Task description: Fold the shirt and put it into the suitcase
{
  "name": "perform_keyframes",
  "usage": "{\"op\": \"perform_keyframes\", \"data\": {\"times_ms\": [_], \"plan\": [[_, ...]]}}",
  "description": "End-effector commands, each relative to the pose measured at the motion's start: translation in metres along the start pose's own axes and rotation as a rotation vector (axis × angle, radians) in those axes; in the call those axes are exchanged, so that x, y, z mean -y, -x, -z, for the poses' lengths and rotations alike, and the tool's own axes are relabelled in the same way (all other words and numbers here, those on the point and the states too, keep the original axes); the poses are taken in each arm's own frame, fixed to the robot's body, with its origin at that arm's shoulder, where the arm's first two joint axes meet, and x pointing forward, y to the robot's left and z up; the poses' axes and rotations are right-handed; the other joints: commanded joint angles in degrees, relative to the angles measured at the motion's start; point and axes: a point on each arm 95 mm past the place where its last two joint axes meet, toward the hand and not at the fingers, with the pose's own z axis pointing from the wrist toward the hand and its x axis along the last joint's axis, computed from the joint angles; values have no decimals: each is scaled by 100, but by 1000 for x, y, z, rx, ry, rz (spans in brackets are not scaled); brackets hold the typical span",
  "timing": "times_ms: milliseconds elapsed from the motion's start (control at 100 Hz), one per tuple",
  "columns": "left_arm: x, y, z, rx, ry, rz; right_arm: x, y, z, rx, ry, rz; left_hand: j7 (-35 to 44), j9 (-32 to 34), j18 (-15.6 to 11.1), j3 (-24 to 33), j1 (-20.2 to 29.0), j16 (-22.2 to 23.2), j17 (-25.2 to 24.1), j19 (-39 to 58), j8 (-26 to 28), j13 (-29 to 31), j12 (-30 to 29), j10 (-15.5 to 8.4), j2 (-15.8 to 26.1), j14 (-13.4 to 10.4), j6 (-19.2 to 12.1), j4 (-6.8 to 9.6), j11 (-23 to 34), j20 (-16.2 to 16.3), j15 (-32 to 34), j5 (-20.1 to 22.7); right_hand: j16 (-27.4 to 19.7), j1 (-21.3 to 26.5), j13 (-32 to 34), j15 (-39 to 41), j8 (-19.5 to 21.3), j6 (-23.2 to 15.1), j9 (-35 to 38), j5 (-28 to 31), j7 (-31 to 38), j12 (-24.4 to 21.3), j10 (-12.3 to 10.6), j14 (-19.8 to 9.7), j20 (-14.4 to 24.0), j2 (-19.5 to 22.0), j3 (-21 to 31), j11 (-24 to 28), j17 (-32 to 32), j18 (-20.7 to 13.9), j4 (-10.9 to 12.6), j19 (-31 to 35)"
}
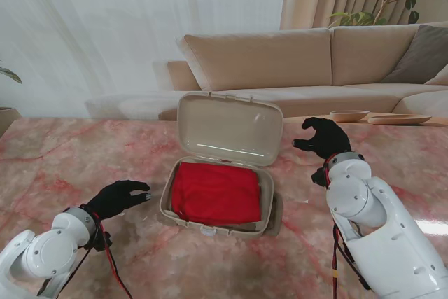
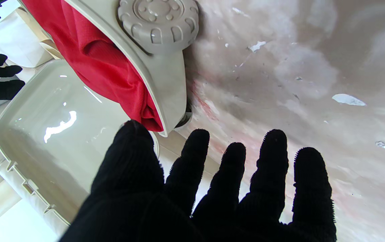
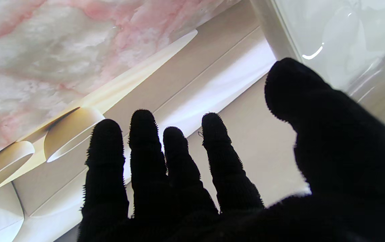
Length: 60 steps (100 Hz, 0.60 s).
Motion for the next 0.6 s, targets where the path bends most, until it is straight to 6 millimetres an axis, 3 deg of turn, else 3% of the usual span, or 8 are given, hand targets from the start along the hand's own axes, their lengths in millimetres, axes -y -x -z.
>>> {"op": "perform_keyframes", "data": {"times_ms": [0,330,590], "plan": [[-5,1,1,11,14,6,3,-1,-7,10,-12,-9,94,128,104,-140,-215,104,-1,167,49,-38,-9,-117,254,117,-214,9,-15,184,-46,40,-88,-172,-109,-41,-70,-111,-179,-125,-66,-81,33,-170,-35,20,-104,-80,-14,11,-260,-24],[-6,1,0,15,22,7,11,-9,-31,10,-44,-89,118,124,101,-136,-212,221,-24,272,57,-66,-4,-135,255,94,-226,12,1,331,12,55,51,-140,-112,192,-59,-139,-204,-88,-31,-66,26,-191,62,92,-146,3,-15,-11,-250,125],[-7,2,0,20,23,13,16,-13,-37,-8,-60,-96,125,126,102,-133,-199,221,-27,246,57,-63,-7,-136,255,90,-227,13,2,349,-10,56,40,-130,-117,190,-51,-158,-198,-44,-1,-79,19,-178,61,65,-103,-1,-27,4,-245,118]]}}
